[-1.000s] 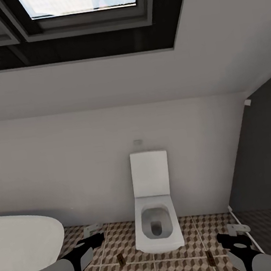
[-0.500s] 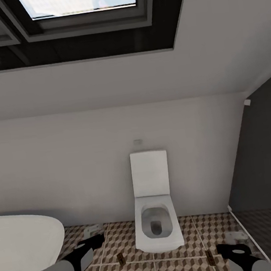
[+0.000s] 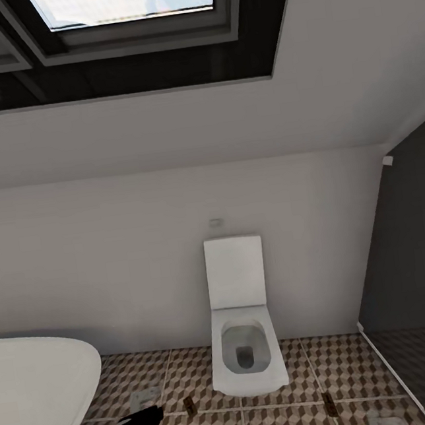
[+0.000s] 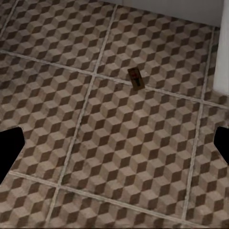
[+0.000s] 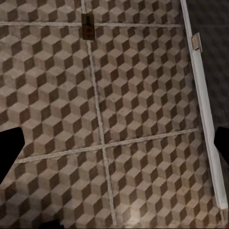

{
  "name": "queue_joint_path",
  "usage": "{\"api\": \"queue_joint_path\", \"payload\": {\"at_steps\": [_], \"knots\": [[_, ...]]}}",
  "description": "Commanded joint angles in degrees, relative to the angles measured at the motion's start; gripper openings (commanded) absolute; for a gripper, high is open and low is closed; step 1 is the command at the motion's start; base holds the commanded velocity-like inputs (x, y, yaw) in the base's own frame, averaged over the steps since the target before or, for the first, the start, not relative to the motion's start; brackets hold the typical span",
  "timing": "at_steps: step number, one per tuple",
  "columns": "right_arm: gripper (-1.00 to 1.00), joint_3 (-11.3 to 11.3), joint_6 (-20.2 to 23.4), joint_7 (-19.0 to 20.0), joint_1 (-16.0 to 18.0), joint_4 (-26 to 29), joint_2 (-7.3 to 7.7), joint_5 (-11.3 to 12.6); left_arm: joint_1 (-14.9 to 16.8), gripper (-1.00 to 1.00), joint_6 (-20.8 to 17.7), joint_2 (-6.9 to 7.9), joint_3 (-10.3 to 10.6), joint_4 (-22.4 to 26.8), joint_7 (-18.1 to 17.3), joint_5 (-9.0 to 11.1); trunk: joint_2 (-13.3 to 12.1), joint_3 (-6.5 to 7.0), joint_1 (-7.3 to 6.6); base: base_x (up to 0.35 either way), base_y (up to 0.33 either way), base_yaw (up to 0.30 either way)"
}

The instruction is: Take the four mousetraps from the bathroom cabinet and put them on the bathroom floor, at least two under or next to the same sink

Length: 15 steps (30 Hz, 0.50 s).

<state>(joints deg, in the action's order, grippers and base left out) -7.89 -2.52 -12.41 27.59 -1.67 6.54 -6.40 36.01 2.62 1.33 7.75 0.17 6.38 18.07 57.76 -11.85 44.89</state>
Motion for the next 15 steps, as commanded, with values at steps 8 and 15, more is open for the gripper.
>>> {"api": "queue_joint_path", "payload": {"at_steps": [8,15], "knots": [[1.0,-0.51,-0.01,0.71,-3.93,-0.18,-0.09,-0.56,-4.14,1.0,-0.51,0.04,0.51,-0.02,0.24,0.53,0.05,-0.07,0.0,0.0,0.0,0.0],[1.0,-0.59,-0.04,1.6,-7.53,-0.19,-1.31,-0.5,-7.82,1.0,-0.62,0.25,0.53,-0.03,0.24,0.55,0.05,-0.07,0.0,0.0,0.0,0.0]]}}
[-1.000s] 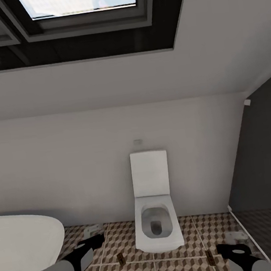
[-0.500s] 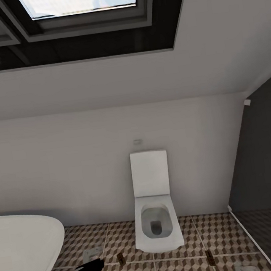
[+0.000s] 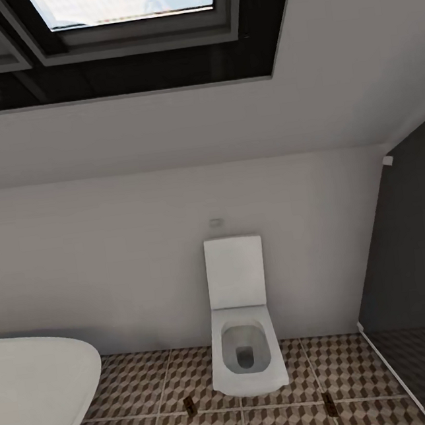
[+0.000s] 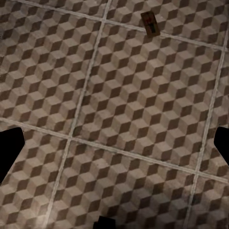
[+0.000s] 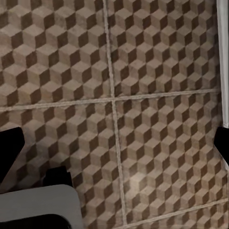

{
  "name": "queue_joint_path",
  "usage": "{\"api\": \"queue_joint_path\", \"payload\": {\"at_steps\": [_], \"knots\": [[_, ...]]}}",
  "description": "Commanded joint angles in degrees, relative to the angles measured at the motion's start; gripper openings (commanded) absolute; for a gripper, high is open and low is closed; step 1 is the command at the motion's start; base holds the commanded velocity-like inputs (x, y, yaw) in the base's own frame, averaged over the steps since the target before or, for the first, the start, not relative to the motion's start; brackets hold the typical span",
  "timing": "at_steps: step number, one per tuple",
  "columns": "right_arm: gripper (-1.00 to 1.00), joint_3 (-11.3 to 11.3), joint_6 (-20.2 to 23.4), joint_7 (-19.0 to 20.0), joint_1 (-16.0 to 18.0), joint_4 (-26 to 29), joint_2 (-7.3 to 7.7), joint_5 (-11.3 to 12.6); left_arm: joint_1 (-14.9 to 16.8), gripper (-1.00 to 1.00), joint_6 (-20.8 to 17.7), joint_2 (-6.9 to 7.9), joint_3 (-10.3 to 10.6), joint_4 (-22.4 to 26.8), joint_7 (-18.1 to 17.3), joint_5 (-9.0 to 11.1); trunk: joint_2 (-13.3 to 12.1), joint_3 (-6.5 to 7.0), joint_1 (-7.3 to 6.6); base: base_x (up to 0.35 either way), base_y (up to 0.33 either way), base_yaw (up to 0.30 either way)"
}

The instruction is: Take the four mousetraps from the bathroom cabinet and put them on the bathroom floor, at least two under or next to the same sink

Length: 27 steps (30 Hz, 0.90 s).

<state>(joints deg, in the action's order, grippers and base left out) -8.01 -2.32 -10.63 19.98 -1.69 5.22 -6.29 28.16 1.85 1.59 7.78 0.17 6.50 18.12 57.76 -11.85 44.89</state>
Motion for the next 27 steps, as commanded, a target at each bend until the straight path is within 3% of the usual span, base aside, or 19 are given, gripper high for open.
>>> {"api": "queue_joint_path", "payload": {"at_steps": [1,27], "knots": [[1.0,-0.48,-0.24,-0.13,-0.34,-0.17,-0.18,-0.6,-0.47,1.0,0.13,0.01,0.52,-0.02,0.12,0.5,0.05,-0.07,0.0,0.0,0.0,0.0],[1.0,-0.51,-0.9,0.77,-8.3,-0.21,-1.06,-0.58,-10.34,1.0,0.61,-0.25,0.55,-0.02,0.0,0.36,0.05,-0.07,0.0,0.0,0.0,0.0]]}}
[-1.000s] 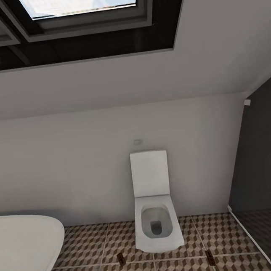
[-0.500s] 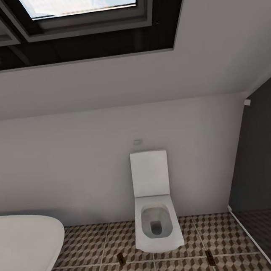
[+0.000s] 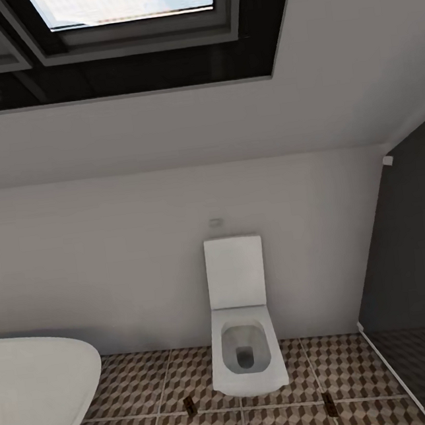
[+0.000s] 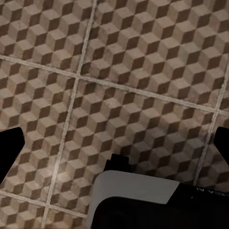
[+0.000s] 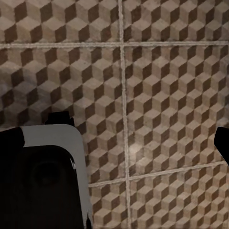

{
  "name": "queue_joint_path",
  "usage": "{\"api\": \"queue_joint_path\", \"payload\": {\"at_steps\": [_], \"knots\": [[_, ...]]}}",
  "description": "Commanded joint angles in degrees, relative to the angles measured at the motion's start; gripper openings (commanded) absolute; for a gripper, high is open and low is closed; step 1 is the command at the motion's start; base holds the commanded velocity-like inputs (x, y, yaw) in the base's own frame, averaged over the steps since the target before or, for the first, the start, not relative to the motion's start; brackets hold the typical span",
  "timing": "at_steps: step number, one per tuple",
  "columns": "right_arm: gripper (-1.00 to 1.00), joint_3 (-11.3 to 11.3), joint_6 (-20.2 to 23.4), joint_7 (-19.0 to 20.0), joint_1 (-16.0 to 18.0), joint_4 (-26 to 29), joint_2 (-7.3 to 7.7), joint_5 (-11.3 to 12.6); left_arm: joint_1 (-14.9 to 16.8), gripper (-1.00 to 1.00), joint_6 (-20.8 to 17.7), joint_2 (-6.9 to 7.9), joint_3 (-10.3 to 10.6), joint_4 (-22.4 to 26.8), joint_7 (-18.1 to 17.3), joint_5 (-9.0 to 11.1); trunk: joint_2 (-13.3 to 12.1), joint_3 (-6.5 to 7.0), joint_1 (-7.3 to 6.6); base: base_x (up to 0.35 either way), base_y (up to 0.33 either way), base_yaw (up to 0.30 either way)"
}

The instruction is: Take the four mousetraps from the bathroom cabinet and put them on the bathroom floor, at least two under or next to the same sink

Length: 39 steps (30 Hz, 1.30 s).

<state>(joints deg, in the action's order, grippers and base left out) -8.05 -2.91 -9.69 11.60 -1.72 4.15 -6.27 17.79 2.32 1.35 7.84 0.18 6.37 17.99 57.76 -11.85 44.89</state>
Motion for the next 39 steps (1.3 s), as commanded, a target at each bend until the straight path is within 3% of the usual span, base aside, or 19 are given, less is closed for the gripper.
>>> {"api": "queue_joint_path", "payload": {"at_steps": [1,19,39], "knots": [[1.0,-0.48,-0.31,-0.05,-0.22,-0.19,0.0,-0.61,-0.24,1.0,0.18,-0.01,0.5,-0.02,0.11,0.5,0.05,-0.07,0.0,0.0,0.0,0.0],[1.0,-0.48,-1.16,1.9,-3.17,-0.16,0.03,-0.44,-3.64,1.0,0.58,-0.05,0.46,0.0,0.1,0.51,0.05,-0.07,0.0,0.0,0.0,0.0],[1.0,-0.48,-1.52,1.95,-3.33,-0.02,0.11,-0.77,-4.07,1.0,0.6,0.16,0.43,0.39,0.22,0.56,0.05,-0.07,0.0,0.0,0.0,0.0]]}}
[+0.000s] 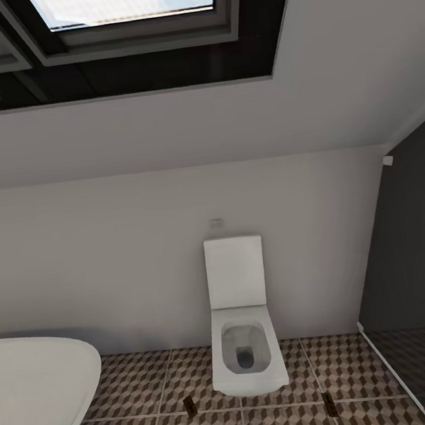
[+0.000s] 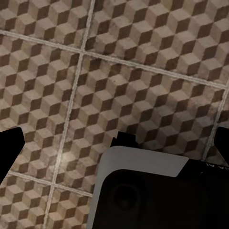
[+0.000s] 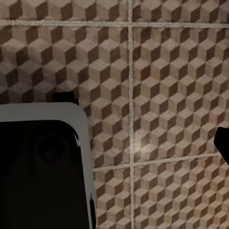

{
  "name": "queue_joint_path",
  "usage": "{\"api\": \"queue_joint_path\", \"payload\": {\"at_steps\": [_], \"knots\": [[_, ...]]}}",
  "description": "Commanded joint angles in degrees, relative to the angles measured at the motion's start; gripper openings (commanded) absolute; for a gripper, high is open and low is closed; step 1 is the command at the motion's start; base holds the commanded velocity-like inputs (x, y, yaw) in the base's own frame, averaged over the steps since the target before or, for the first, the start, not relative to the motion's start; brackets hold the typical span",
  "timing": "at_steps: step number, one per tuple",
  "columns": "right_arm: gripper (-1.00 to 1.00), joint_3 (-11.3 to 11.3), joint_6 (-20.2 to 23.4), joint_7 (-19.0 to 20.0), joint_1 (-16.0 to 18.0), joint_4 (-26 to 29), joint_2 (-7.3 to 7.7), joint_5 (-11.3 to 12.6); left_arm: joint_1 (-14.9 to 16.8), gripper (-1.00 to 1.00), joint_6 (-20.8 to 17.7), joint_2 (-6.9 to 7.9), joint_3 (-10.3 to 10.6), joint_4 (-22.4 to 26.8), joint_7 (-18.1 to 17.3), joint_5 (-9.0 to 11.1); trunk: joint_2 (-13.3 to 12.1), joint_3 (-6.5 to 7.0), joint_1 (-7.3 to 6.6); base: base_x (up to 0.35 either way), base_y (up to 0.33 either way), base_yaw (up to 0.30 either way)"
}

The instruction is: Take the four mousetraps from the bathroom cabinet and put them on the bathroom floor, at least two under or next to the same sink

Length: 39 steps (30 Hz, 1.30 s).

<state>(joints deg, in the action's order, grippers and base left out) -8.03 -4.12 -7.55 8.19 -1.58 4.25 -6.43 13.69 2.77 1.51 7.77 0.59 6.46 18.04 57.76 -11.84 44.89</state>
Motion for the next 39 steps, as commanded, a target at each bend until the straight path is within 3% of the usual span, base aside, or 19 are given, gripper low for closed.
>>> {"api": "queue_joint_path", "payload": {"at_steps": [1,39], "knots": [[1.0,-0.49,-0.32,-0.18,0.08,-0.15,-0.02,-0.62,0.03,1.0,0.14,0.01,0.49,0.01,0.13,0.5,0.05,-0.08,0.0,0.0,0.0,0.0],[1.0,-0.51,-0.36,-0.19,0.07,0.35,-0.3,-0.78,0.03,1.0,0.13,0.11,0.49,0.12,0.13,0.5,0.05,-0.08,0.0,0.0,0.0,0.0]]}}
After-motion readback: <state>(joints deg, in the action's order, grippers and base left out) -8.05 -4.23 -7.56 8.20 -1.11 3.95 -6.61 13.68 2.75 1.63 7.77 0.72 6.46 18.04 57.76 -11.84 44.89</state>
